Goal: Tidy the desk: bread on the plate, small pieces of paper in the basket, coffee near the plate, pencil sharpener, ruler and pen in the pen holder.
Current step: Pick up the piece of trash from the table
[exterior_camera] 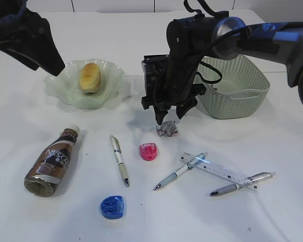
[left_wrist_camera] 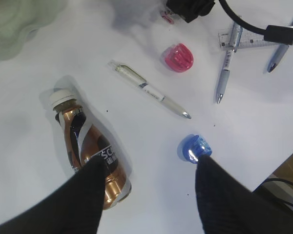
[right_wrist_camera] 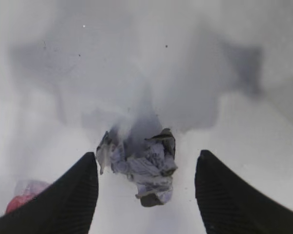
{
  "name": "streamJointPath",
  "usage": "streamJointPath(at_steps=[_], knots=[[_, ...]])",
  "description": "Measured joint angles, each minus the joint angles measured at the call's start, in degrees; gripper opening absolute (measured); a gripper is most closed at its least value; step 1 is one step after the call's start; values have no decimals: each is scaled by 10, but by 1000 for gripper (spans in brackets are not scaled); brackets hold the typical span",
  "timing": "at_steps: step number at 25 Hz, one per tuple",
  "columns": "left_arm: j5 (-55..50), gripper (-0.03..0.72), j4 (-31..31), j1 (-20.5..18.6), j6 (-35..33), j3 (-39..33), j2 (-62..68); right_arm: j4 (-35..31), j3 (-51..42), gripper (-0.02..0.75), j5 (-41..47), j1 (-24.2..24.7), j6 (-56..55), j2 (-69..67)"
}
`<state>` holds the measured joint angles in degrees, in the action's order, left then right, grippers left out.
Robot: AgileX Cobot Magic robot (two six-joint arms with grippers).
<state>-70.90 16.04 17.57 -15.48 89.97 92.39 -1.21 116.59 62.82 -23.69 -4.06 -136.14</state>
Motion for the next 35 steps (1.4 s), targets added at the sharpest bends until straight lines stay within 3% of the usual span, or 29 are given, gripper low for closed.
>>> streamJointPath(at_steps=[35], knots=[[0, 415, -1, 0, 0, 0, 0, -2, 0, 492, -3, 0, 0, -19]])
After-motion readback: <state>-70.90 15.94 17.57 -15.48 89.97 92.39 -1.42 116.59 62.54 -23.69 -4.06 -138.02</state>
